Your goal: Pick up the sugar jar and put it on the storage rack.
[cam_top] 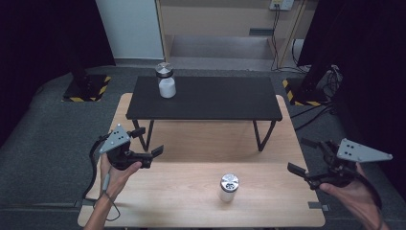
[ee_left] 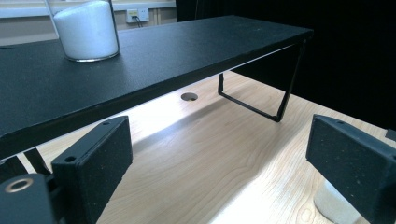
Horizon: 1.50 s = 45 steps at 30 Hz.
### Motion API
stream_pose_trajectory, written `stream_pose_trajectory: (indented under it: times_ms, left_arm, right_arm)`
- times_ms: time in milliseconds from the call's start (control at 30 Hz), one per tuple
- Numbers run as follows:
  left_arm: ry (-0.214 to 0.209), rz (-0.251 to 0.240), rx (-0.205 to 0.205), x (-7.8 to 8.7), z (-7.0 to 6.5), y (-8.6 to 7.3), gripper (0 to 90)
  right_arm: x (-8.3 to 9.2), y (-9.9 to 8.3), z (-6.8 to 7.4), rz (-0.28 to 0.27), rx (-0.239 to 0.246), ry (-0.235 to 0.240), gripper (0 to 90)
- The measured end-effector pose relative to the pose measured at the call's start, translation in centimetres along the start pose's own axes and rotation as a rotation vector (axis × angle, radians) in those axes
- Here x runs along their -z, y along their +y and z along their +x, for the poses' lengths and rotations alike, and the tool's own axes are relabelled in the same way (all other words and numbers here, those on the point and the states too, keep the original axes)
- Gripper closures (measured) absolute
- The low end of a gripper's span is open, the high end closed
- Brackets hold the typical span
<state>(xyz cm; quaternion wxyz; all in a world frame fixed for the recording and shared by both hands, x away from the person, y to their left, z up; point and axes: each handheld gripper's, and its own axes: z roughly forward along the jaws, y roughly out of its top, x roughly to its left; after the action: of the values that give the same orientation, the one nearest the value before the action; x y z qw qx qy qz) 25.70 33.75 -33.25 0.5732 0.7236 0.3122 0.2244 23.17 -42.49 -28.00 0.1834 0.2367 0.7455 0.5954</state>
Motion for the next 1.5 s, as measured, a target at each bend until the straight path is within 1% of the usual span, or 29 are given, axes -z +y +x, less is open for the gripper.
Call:
stream_pose_trajectory:
  times_ms: [100, 133, 200, 233, 300, 367, 433, 533, 567, 667, 700, 800, 833, 967, 1067, 1100, 1167, 1200, 1267, 1367, 1500]
  left_arm:
    - [0.002, -0.001, 0.002, 0.0, 0.1, 0.0, 6.1]
    - [0.002, -0.001, 0.003, 0.0, 0.1, -0.1, 6.1]
    - [0.006, 0.004, 0.001, 0.0, 0.1, -0.1, 6.1]
    - [0.004, 0.004, 0.002, 0.0, 0.1, -0.1, 6.1]
    - [0.002, 0.006, 0.007, -0.1, 0.2, -0.1, 6.1]
    - [0.0, 0.005, 0.011, -0.1, 0.2, -0.2, 6.1]
    - [0.001, 0.008, 0.009, -0.2, 0.2, -0.2, 6.0]
    - [-0.001, 0.005, 0.011, -0.1, 0.2, -0.2, 6.1]
    - [-0.001, 0.004, 0.009, -0.1, 0.2, -0.2, 6.1]
    - [0.001, -0.001, 0.01, 0.0, 0.1, -0.2, 6.1]
    - [0.002, -0.001, 0.009, 0.0, 0.1, -0.2, 6.1]
    - [0.003, 0.001, 0.009, 0.0, 0.1, -0.3, 6.1]
    - [0.002, 0.002, 0.008, 0.0, 0.1, -0.3, 6.1]
    - [0.009, 0.013, 0.005, 0.0, 0.1, -0.5, 6.1]
    - [0.019, 0.028, 0.005, -0.1, 0.2, -0.8, 6.2]
    - [0.023, 0.036, 0.005, -0.2, 0.2, -0.8, 6.2]
    - [0.044, 0.054, -0.021, -0.3, -0.1, -0.7, 6.2]
    - [0.047, 0.057, -0.027, -0.4, -0.2, -0.8, 6.2]
    - [0.041, 0.062, -0.029, -0.5, -0.2, -0.8, 6.2]
    - [0.041, 0.067, -0.032, -0.7, -0.3, -0.8, 6.2]
    - [0.043, 0.068, -0.035, -0.7, -0.4, -0.8, 6.2]
  right_arm:
    - [0.0, 2.1, -0.4, 0.053, 0.01, 0.021, 2.5]
    - [-0.1, 2.7, -0.4, 0.072, 0.023, 0.023, 2.5]
    - [-0.3, 3.7, -0.5, 0.104, 0.035, 0.034, 2.5]
    - [-0.5, 4.1, -0.6, 0.12, 0.04, 0.047, 2.5]
    - [-0.9, 4.5, -0.5, 0.124, 0.048, 0.048, 2.7]
    - [-1.5, 5.3, -0.4, 0.155, 0.072, 0.063, 2.7]
    - [-2.0, 6.0, -0.3, 0.171, 0.09, 0.074, 3.0]
    - [-2.8, 6.8, -0.2, 0.191, 0.106, 0.095, 3.0]
    - [-3.1, 7.1, -0.3, 0.198, 0.104, 0.105, 3.0]
    - [-4.2, 7.8, -0.2, 0.239, 0.124, 0.127, 3.7]
    - [-4.6, 7.9, -0.3, 0.25, 0.122, 0.14, 4.1]
    - [-5.7, 7.6, -0.1, 0.268, 0.136, 0.15, 4.2]
    - [-6.2, 7.5, -0.1, 0.274, 0.131, 0.16, 4.2]
    - [-7.8, 6.4, 0.0, 0.291, 0.139, 0.168, 4.1]
    - [-9.1, 5.6, 0.1, 0.316, 0.128, 0.175, 4.2]
    - [-9.5, 5.3, 0.2, 0.324, 0.138, 0.172, 4.2]
    - [-10.3, 4.7, 0.2, 0.334, 0.131, 0.186, 4.4]
    - [-10.7, 4.5, 0.3, 0.34, 0.133, 0.19, 4.7]
    - [-11.4, 4.1, 0.7, 0.353, 0.147, 0.192, 5.0]
    - [-12.5, 3.7, 1.2, 0.377, 0.157, 0.202, 5.3]
    - [-14.2, 3.2, 1.4, 0.42, 0.16, 0.225, 5.3]
